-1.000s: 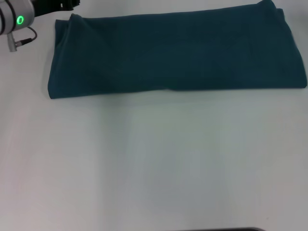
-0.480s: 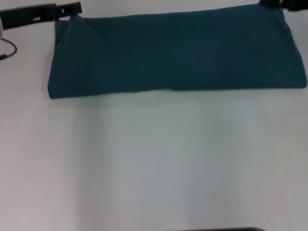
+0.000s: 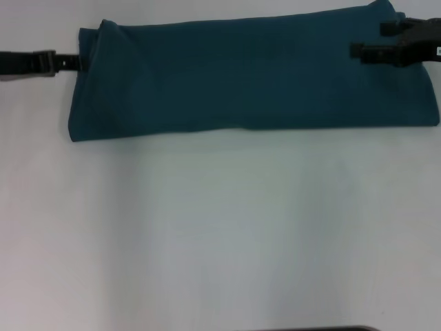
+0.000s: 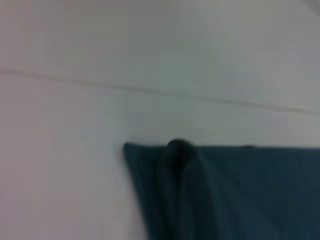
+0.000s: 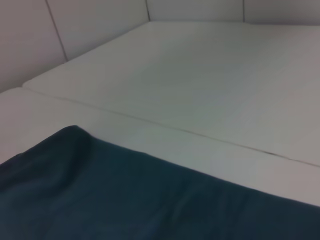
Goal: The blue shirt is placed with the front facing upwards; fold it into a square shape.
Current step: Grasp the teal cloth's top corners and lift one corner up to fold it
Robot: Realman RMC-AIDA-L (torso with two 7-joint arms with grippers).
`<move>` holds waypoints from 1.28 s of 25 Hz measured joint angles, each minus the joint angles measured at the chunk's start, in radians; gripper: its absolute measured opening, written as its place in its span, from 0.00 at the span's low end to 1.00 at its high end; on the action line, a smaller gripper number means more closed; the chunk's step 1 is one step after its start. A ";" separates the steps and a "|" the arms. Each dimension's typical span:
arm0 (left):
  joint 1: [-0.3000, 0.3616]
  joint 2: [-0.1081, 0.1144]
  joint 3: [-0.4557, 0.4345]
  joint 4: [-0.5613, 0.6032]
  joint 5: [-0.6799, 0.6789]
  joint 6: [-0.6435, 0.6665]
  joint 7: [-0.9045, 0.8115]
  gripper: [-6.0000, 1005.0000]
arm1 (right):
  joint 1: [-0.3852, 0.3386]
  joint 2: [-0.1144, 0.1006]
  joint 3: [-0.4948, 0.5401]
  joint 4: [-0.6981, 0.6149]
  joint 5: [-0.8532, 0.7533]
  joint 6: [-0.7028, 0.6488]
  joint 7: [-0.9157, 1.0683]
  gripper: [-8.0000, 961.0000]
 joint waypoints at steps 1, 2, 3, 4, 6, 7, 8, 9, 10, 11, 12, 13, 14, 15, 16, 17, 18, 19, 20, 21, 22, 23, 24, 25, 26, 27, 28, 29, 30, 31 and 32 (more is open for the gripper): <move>-0.014 0.005 0.001 0.016 0.031 0.000 -0.015 0.78 | 0.000 0.001 0.000 0.001 0.000 -0.002 -0.002 0.95; -0.035 0.010 0.001 0.039 0.071 -0.001 -0.037 0.78 | 0.000 0.001 -0.001 0.001 -0.001 -0.002 -0.003 0.95; -0.052 0.013 0.001 0.058 0.097 -0.001 -0.052 0.78 | 0.000 0.002 -0.002 0.001 -0.001 -0.002 -0.004 0.95; -0.066 0.015 0.000 0.072 0.115 -0.003 -0.058 0.78 | 0.001 0.002 -0.003 0.001 -0.002 -0.003 -0.005 0.95; -0.081 0.015 -0.002 0.086 0.130 -0.008 -0.062 0.79 | 0.003 0.002 -0.004 0.002 -0.002 -0.003 -0.005 0.95; -0.090 0.015 -0.002 0.093 0.142 -0.015 -0.068 0.79 | 0.005 0.002 -0.004 0.002 -0.002 -0.003 -0.005 0.95; -0.097 0.015 -0.002 0.100 0.155 -0.022 -0.074 0.79 | 0.007 0.002 -0.004 0.003 -0.002 -0.003 -0.005 0.95; -0.105 0.015 -0.002 0.111 0.169 -0.031 -0.081 0.79 | 0.008 0.002 -0.006 0.003 -0.002 -0.004 -0.005 0.95; -0.111 0.015 -0.002 0.121 0.179 -0.038 -0.086 0.79 | 0.010 0.002 -0.007 0.004 -0.002 -0.004 -0.005 0.95; -0.121 0.017 -0.002 0.138 0.188 -0.046 -0.090 0.79 | 0.010 0.002 -0.011 0.004 -0.002 -0.004 -0.005 0.94; -0.129 0.019 -0.001 0.153 0.192 -0.053 -0.090 0.79 | 0.012 0.003 -0.017 0.004 -0.003 -0.002 -0.003 0.94; -0.138 0.021 0.001 0.168 0.196 -0.060 -0.090 0.79 | 0.012 0.003 -0.017 0.004 -0.003 -0.002 -0.003 0.94; -0.145 0.023 0.003 0.181 0.202 -0.068 -0.090 0.79 | 0.013 0.003 -0.018 0.004 -0.003 0.000 -0.002 0.94; -0.154 0.025 0.004 0.197 0.210 -0.078 -0.090 0.79 | 0.017 0.003 -0.019 0.005 -0.003 0.001 0.000 0.93; -0.161 0.026 0.005 0.207 0.216 -0.086 -0.091 0.79 | 0.017 0.003 -0.019 0.005 -0.003 0.001 0.000 0.93; -0.171 0.030 0.003 0.227 0.225 -0.095 -0.091 0.79 | 0.019 0.002 -0.019 0.008 -0.003 0.001 0.000 0.93; -0.179 0.033 0.001 0.239 0.228 -0.100 -0.091 0.79 | 0.021 0.002 -0.019 0.011 -0.003 0.002 0.001 0.93; -0.186 0.037 0.001 0.252 0.229 -0.103 -0.091 0.79 | 0.022 0.001 -0.019 0.013 -0.003 0.002 0.001 0.92; -0.194 0.042 0.000 0.269 0.229 -0.106 -0.091 0.79 | 0.023 0.000 -0.019 0.014 -0.003 0.002 0.001 0.92; -0.200 0.046 0.001 0.287 0.229 -0.109 -0.090 0.79 | 0.024 0.000 -0.019 0.014 -0.003 0.003 0.001 0.92; -0.207 0.052 0.000 0.306 0.228 -0.115 -0.088 0.79 | 0.026 0.000 -0.019 0.016 -0.003 0.004 0.001 0.92; -0.211 0.055 -0.001 0.319 0.226 -0.118 -0.087 0.79 | 0.026 0.000 -0.019 0.016 -0.003 0.004 0.001 0.91; -0.215 0.058 -0.001 0.329 0.224 -0.122 -0.085 0.79 | 0.027 0.000 -0.019 0.019 -0.004 0.004 0.001 0.91; -0.219 0.061 -0.001 0.340 0.222 -0.125 -0.084 0.79 | 0.030 -0.001 -0.019 0.023 -0.004 0.004 0.002 0.91; -0.222 0.063 -0.001 0.349 0.220 -0.127 -0.083 0.79 | 0.032 -0.002 -0.019 0.029 -0.004 0.004 0.002 0.90; -0.227 0.064 -0.001 0.358 0.218 -0.129 -0.082 0.79 | 0.035 -0.004 -0.019 0.032 -0.004 0.004 0.002 0.90; -0.231 0.066 -0.002 0.365 0.218 -0.130 -0.081 0.79 | 0.037 -0.005 -0.019 0.035 -0.004 0.004 0.002 0.90; -0.234 0.067 -0.002 0.369 0.218 -0.130 -0.081 0.79 | 0.039 -0.005 -0.018 0.037 -0.004 0.004 0.002 0.90; -0.236 0.069 -0.002 0.372 0.218 -0.131 -0.080 0.79 | 0.040 -0.005 -0.018 0.037 -0.004 0.005 0.002 0.89; -0.236 0.069 -0.002 0.372 0.218 -0.131 -0.080 0.79 | 0.041 -0.005 -0.018 0.037 -0.004 0.005 0.003 0.89; -0.239 0.070 -0.002 0.375 0.217 -0.130 -0.080 0.79 | 0.042 -0.005 -0.018 0.037 -0.004 0.005 0.003 0.89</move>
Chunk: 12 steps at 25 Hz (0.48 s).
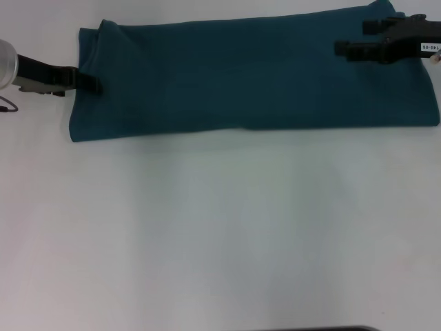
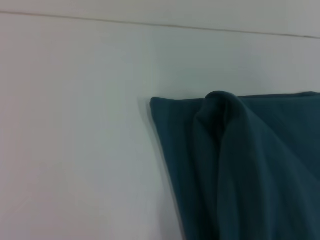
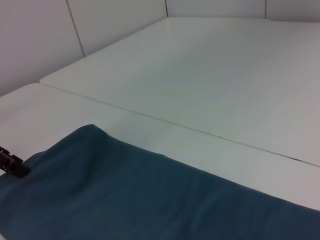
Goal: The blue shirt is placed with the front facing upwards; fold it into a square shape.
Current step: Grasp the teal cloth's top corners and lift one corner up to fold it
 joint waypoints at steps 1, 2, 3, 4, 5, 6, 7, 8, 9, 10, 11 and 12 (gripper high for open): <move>-0.002 0.000 0.000 0.002 -0.006 0.004 0.000 0.79 | 0.001 0.000 0.000 0.000 0.000 0.000 0.000 0.89; -0.003 0.001 0.000 0.005 -0.009 0.006 0.000 0.79 | 0.002 0.000 -0.001 0.001 0.000 0.000 0.000 0.88; -0.005 0.002 0.000 0.009 -0.012 0.007 0.000 0.78 | 0.002 0.000 -0.003 0.001 -0.001 0.000 0.000 0.88; -0.007 0.003 0.000 0.017 -0.014 0.008 0.001 0.78 | 0.002 0.000 -0.005 0.001 -0.001 0.000 0.000 0.88; -0.009 0.005 0.000 0.025 -0.014 0.008 0.001 0.78 | 0.003 -0.001 -0.008 0.002 -0.002 0.000 0.000 0.89; -0.011 0.006 0.000 0.032 -0.015 0.007 0.002 0.78 | 0.003 -0.001 -0.009 0.003 -0.002 0.000 0.001 0.89; -0.013 0.007 0.000 0.036 -0.015 0.007 0.003 0.78 | 0.003 -0.001 -0.010 0.003 -0.002 0.000 0.001 0.89; -0.013 0.007 0.000 0.039 -0.015 0.006 0.005 0.78 | 0.003 -0.001 -0.010 0.004 -0.002 0.000 0.001 0.89; -0.013 0.007 0.000 0.039 -0.015 0.005 0.007 0.78 | 0.003 -0.001 -0.010 0.004 -0.002 0.000 0.001 0.89; -0.013 0.008 0.000 0.039 -0.015 0.003 0.008 0.78 | 0.003 -0.001 -0.011 0.004 -0.002 0.000 0.001 0.89; -0.013 0.008 -0.001 0.039 -0.015 0.001 0.009 0.78 | 0.003 -0.001 -0.011 0.004 -0.003 0.000 0.001 0.89; -0.013 0.008 -0.005 0.039 -0.015 0.001 0.009 0.78 | 0.003 -0.001 -0.012 0.004 -0.006 0.000 0.001 0.89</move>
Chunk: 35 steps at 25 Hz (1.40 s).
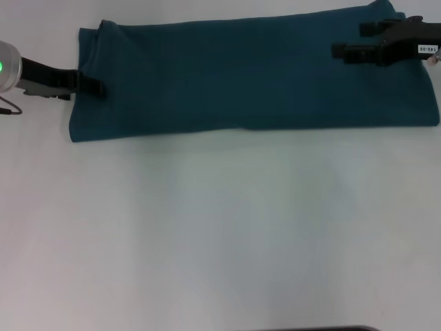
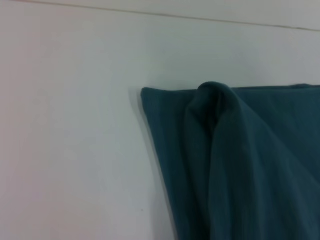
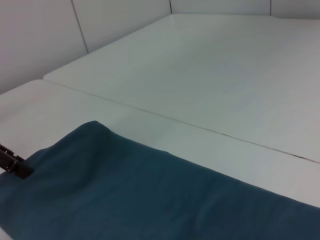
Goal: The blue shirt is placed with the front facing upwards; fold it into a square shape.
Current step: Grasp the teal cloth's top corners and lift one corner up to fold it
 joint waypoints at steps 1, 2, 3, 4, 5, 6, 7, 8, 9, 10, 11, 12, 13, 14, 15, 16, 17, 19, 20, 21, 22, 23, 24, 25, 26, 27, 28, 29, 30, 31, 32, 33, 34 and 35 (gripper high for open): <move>0.000 0.000 -0.004 -0.001 0.000 0.001 0.001 0.78 | 0.001 0.000 0.000 0.000 -0.004 0.000 0.000 0.89; 0.000 0.000 -0.012 -0.002 -0.001 0.004 0.006 0.78 | 0.002 0.000 0.000 0.000 -0.009 0.000 0.000 0.89; 0.000 0.000 -0.021 -0.002 -0.003 0.009 0.011 0.78 | 0.003 0.000 0.000 0.000 -0.014 0.000 0.000 0.89; 0.000 0.001 -0.029 -0.001 -0.007 0.013 0.020 0.78 | 0.004 0.000 -0.001 0.000 -0.018 0.000 0.000 0.89; 0.000 0.002 -0.036 0.001 -0.009 0.017 0.027 0.78 | 0.004 0.001 -0.001 0.000 -0.022 -0.001 0.000 0.89; 0.000 0.003 -0.043 0.002 -0.011 0.022 0.035 0.78 | 0.005 0.001 -0.001 0.000 -0.027 -0.002 0.000 0.89; 0.000 0.004 -0.047 0.005 -0.011 0.024 0.041 0.78 | 0.006 0.002 -0.001 0.000 -0.031 -0.003 0.001 0.89; 0.000 0.006 -0.047 0.007 -0.011 0.025 0.043 0.78 | 0.007 0.002 -0.001 0.000 -0.033 -0.003 0.001 0.89; 0.000 0.008 -0.046 0.010 -0.011 0.025 0.046 0.78 | 0.008 0.002 -0.001 0.000 -0.035 -0.003 0.001 0.89; 0.000 0.010 -0.046 0.014 -0.012 0.027 0.053 0.72 | 0.009 0.002 -0.002 0.000 -0.036 -0.004 0.001 0.89; 0.000 0.011 -0.046 0.016 -0.012 0.028 0.057 0.66 | 0.010 0.002 -0.002 0.000 -0.036 -0.004 0.001 0.89; 0.000 0.012 -0.048 0.018 -0.013 0.031 0.066 0.60 | 0.012 0.003 -0.002 0.000 -0.037 -0.005 0.001 0.89; 0.000 0.012 -0.051 0.019 -0.013 0.034 0.073 0.55 | 0.013 0.003 -0.002 0.000 -0.038 -0.005 0.001 0.89; 0.000 0.012 -0.055 0.019 -0.015 0.036 0.081 0.50 | 0.015 0.003 -0.002 0.000 -0.041 -0.006 0.001 0.89; 0.000 0.011 -0.060 0.018 -0.026 0.041 0.096 0.46 | 0.016 0.003 -0.002 0.000 -0.043 -0.006 0.001 0.89; 0.001 0.010 -0.064 0.014 -0.039 0.046 0.105 0.41 | 0.017 0.003 -0.002 0.000 -0.045 -0.006 0.002 0.89; 0.003 0.010 -0.070 0.009 -0.060 0.058 0.121 0.36 | 0.017 0.003 -0.002 0.000 -0.046 -0.006 0.003 0.89; 0.006 0.009 -0.081 -0.005 -0.102 0.086 0.149 0.27 | 0.017 0.003 -0.002 0.000 -0.047 -0.006 0.005 0.89; 0.006 0.008 -0.084 -0.012 -0.114 0.095 0.155 0.23 | 0.016 0.003 -0.002 0.000 -0.047 -0.006 0.007 0.89; 0.006 0.007 -0.084 -0.019 -0.119 0.101 0.156 0.19 | 0.015 0.003 -0.002 0.000 -0.047 -0.006 0.009 0.89; 0.006 0.005 -0.083 -0.027 -0.124 0.106 0.158 0.14 | 0.014 0.003 -0.002 0.000 -0.047 -0.006 0.012 0.89; 0.006 0.000 -0.082 -0.036 -0.125 0.112 0.158 0.12 | 0.013 0.002 -0.002 0.000 -0.047 -0.006 0.015 0.89; 0.004 -0.006 -0.080 -0.047 -0.126 0.118 0.158 0.10 | 0.012 0.000 -0.002 0.000 -0.047 -0.006 0.019 0.89; 0.001 -0.011 -0.078 -0.055 -0.127 0.124 0.158 0.08 | 0.011 -0.001 -0.002 0.002 -0.047 -0.006 0.022 0.89; -0.002 -0.015 -0.076 -0.060 -0.125 0.126 0.158 0.07 | 0.011 -0.002 -0.002 0.005 -0.047 -0.004 0.024 0.89; -0.005 -0.020 -0.072 -0.065 -0.123 0.128 0.159 0.05 | 0.011 -0.002 -0.002 0.007 -0.048 -0.004 0.026 0.89; -0.009 -0.025 -0.067 -0.069 -0.119 0.127 0.159 0.03 | 0.011 -0.003 -0.002 0.009 -0.049 -0.003 0.027 0.89; -0.013 -0.027 -0.063 -0.070 -0.115 0.124 0.159 0.03 | 0.012 -0.004 -0.002 0.010 -0.055 -0.003 0.031 0.89; -0.017 -0.027 -0.059 -0.069 -0.113 0.121 0.159 0.03 | 0.015 -0.004 -0.002 0.010 -0.062 -0.003 0.036 0.89; -0.020 -0.026 -0.057 -0.066 -0.111 0.117 0.159 0.03 | 0.018 -0.005 -0.002 0.010 -0.072 -0.002 0.042 0.89; -0.021 -0.025 -0.057 -0.064 -0.105 0.113 0.157 0.03 | 0.022 -0.005 -0.002 0.011 -0.080 -0.002 0.046 0.89; -0.022 -0.025 -0.057 -0.063 -0.099 0.110 0.154 0.03 | 0.025 -0.006 -0.002 0.011 -0.088 -0.003 0.049 0.89; -0.020 -0.024 -0.057 -0.066 -0.088 0.108 0.147 0.03 | 0.028 -0.006 -0.002 0.011 -0.093 -0.003 0.050 0.89; -0.015 -0.024 -0.057 -0.075 -0.076 0.108 0.139 0.03 | 0.030 -0.006 -0.002 0.011 -0.096 -0.004 0.051 0.89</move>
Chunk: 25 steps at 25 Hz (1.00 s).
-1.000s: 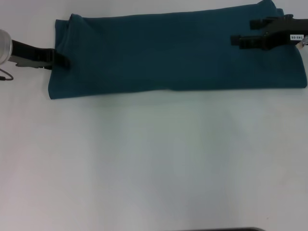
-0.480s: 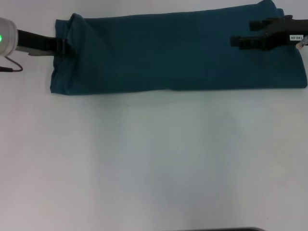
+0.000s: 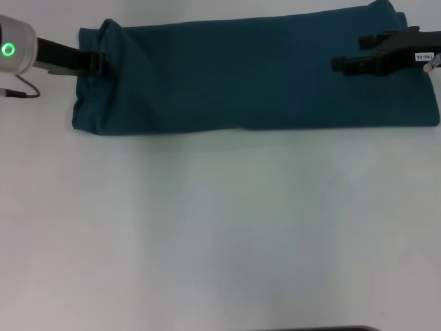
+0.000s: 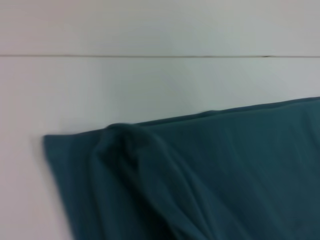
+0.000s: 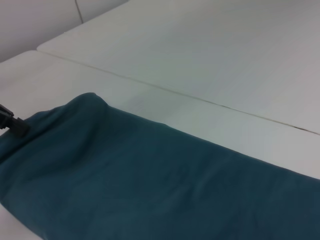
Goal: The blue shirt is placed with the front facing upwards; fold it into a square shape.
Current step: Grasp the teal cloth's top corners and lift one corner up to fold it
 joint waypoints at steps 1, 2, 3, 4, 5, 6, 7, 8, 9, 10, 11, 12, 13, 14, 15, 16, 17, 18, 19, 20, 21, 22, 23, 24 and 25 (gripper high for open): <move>0.005 0.000 0.000 -0.009 0.010 0.002 -0.008 0.03 | 0.001 0.000 0.000 0.000 -0.001 0.000 0.000 0.89; 0.017 -0.004 0.000 -0.031 0.024 0.008 -0.027 0.03 | 0.001 0.000 0.000 0.000 -0.002 0.000 0.000 0.89; 0.030 -0.008 0.000 -0.053 0.035 0.010 -0.043 0.03 | 0.002 0.000 0.000 0.000 -0.002 0.000 0.000 0.89; 0.044 -0.013 0.000 -0.076 0.046 0.012 -0.059 0.03 | 0.003 0.000 0.000 0.000 -0.002 0.001 0.001 0.89; 0.059 -0.018 0.000 -0.104 0.056 0.013 -0.075 0.04 | 0.004 0.001 0.000 0.000 -0.002 0.002 0.001 0.89; 0.079 -0.027 -0.001 -0.137 0.066 0.014 -0.093 0.05 | 0.004 0.001 0.000 0.000 -0.002 0.002 0.001 0.89; 0.094 -0.034 -0.001 -0.167 0.073 0.015 -0.105 0.07 | 0.005 0.001 0.000 0.000 -0.002 0.002 0.001 0.89; 0.106 -0.039 -0.001 -0.190 0.079 0.017 -0.117 0.08 | 0.006 0.001 0.000 0.000 -0.002 0.002 0.001 0.89; 0.112 -0.041 -0.001 -0.206 0.084 0.019 -0.124 0.09 | 0.008 0.000 0.000 0.000 -0.002 0.002 0.003 0.89; 0.116 -0.043 -0.001 -0.213 0.089 0.022 -0.129 0.16 | 0.009 -0.001 0.000 0.000 -0.002 0.002 0.008 0.89; 0.116 -0.044 -0.001 -0.216 0.094 0.025 -0.134 0.23 | 0.011 -0.003 0.000 0.000 -0.002 0.002 0.012 0.89; 0.114 -0.045 -0.001 -0.214 0.097 0.025 -0.135 0.30 | 0.013 -0.005 -0.002 0.000 -0.003 0.002 0.019 0.89; 0.108 -0.045 -0.003 -0.203 0.099 0.024 -0.136 0.34 | 0.016 -0.007 -0.004 0.000 -0.003 0.002 0.024 0.89; 0.099 -0.042 -0.006 -0.184 0.099 0.019 -0.136 0.37 | 0.019 -0.008 -0.007 0.000 -0.004 0.002 0.028 0.89; 0.087 -0.036 -0.010 -0.157 0.100 0.011 -0.136 0.41 | 0.021 -0.009 -0.008 0.000 -0.007 0.002 0.031 0.89; 0.079 -0.031 -0.012 -0.139 0.100 0.005 -0.136 0.45 | 0.025 -0.010 -0.009 0.000 -0.013 0.002 0.034 0.89; 0.070 -0.025 -0.016 -0.116 0.100 -0.003 -0.136 0.49 | 0.030 -0.010 -0.009 0.000 -0.022 0.003 0.038 0.89; 0.062 -0.018 -0.017 -0.091 0.099 -0.015 -0.137 0.53 | 0.034 -0.010 -0.009 0.000 -0.033 0.003 0.042 0.89; 0.058 -0.015 -0.018 -0.078 0.099 -0.024 -0.137 0.55 | 0.040 -0.009 -0.009 0.000 -0.045 0.003 0.046 0.89; 0.056 -0.013 -0.019 -0.071 0.099 -0.032 -0.137 0.57 | 0.044 -0.009 -0.009 0.000 -0.054 0.003 0.048 0.89; 0.056 -0.013 -0.019 -0.070 0.099 -0.042 -0.139 0.59 | 0.049 -0.008 -0.010 0.000 -0.061 0.003 0.050 0.89; 0.058 -0.013 -0.020 -0.070 0.099 -0.052 -0.142 0.61 | 0.051 -0.007 -0.010 0.000 -0.065 0.003 0.051 0.89; 0.060 -0.013 -0.020 -0.070 0.099 -0.058 -0.144 0.63 | 0.052 -0.006 -0.010 0.000 -0.067 0.003 0.051 0.89; 0.061 -0.012 -0.020 -0.069 0.099 -0.063 -0.149 0.65 | 0.054 -0.006 -0.011 0.000 -0.068 0.003 0.052 0.89; 0.062 -0.011 -0.020 -0.067 0.100 -0.067 -0.153 0.67 | 0.054 -0.005 -0.011 -0.001 -0.068 0.002 0.052 0.89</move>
